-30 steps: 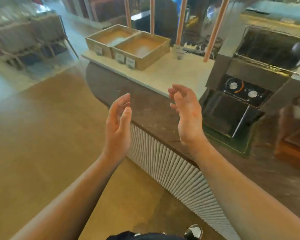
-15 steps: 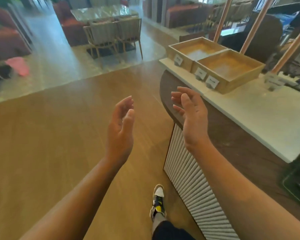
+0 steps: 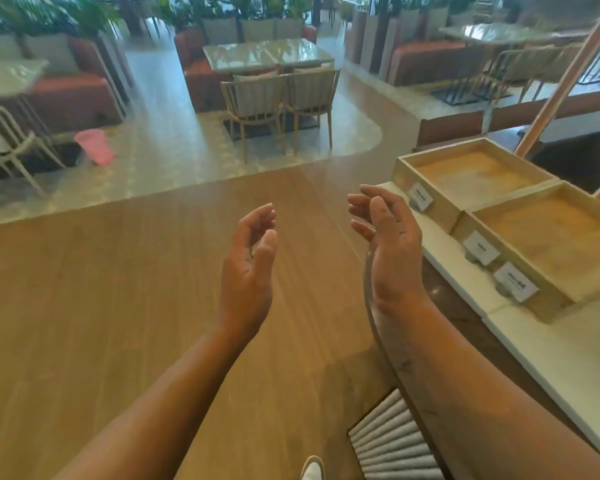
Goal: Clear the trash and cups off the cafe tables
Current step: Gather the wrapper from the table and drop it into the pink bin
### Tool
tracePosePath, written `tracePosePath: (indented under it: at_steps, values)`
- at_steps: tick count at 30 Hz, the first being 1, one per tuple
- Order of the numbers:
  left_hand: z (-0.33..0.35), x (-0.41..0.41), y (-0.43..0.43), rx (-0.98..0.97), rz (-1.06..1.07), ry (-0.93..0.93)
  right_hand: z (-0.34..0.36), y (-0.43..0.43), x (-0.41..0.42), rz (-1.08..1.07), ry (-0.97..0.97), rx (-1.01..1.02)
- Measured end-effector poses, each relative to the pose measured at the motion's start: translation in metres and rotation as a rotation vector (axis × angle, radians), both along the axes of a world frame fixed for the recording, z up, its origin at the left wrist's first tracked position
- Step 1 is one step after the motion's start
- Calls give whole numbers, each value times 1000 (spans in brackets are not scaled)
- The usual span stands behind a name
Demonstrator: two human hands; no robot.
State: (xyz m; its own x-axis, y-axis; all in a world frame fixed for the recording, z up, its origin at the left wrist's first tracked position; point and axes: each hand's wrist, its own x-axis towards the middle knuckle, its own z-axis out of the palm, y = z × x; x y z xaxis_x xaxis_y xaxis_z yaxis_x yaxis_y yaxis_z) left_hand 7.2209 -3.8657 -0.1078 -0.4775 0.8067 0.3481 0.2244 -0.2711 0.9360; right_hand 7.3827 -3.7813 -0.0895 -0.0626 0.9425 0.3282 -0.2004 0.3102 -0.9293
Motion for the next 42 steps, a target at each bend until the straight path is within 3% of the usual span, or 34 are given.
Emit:
tracePosePath:
  at_steps: [13, 30, 42]
  values:
    - [0, -75, 202, 8, -15, -14, 0, 194, -66, -4, -74, -12]
    - [23, -268, 544, 46, -111, -24, 13, 519, -255, -87, -68, 1]
    - [13, -331, 791, 50, -117, 16, 4, 755, -323, -116, -33, -26]
